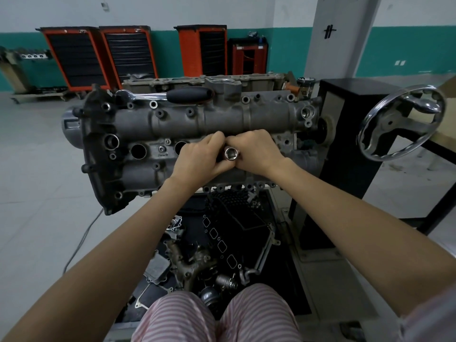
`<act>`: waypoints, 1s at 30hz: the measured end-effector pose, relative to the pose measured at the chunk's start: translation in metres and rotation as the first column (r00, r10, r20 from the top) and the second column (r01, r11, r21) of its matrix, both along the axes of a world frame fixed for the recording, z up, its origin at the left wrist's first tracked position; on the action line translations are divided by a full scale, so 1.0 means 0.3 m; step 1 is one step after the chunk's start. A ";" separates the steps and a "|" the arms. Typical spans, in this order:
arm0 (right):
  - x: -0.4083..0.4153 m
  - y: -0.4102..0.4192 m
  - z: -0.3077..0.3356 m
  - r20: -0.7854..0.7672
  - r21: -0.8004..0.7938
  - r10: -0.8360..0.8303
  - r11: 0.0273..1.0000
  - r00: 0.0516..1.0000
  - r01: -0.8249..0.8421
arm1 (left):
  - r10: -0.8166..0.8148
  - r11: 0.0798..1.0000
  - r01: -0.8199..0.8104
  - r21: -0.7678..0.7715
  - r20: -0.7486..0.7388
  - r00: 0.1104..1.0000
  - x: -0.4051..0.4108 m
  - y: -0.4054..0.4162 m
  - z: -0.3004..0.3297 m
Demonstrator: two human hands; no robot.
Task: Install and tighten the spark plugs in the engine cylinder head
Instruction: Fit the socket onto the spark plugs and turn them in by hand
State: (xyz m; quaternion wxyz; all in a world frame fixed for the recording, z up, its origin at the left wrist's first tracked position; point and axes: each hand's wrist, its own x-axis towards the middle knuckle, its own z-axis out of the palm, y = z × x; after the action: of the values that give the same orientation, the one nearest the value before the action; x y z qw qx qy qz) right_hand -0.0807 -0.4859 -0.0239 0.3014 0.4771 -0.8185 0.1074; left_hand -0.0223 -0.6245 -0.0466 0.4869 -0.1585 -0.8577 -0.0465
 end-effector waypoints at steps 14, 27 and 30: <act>-0.008 -0.006 -0.018 -0.038 -0.022 -0.037 0.999 0.999 0.037 | -0.054 0.998 0.054 0.013 0.053 0.997 0.023 0.011 0.009; 0.000 -0.002 -0.017 -0.021 -0.071 -0.029 0.997 0.999 0.027 | -0.051 0.999 0.051 -0.005 0.034 0.998 0.010 -0.001 0.000; -0.011 -0.006 -0.024 -0.043 -0.057 -0.046 0.997 0.998 0.044 | -0.032 0.999 0.033 -0.012 0.040 0.999 0.014 0.005 0.004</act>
State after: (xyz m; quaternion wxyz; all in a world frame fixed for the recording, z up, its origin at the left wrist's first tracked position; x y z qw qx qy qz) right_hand -0.0839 -0.4876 -0.0311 0.3351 0.4523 -0.8188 0.1127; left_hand -0.0182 -0.6231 -0.0454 0.4680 -0.1745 -0.8647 -0.0523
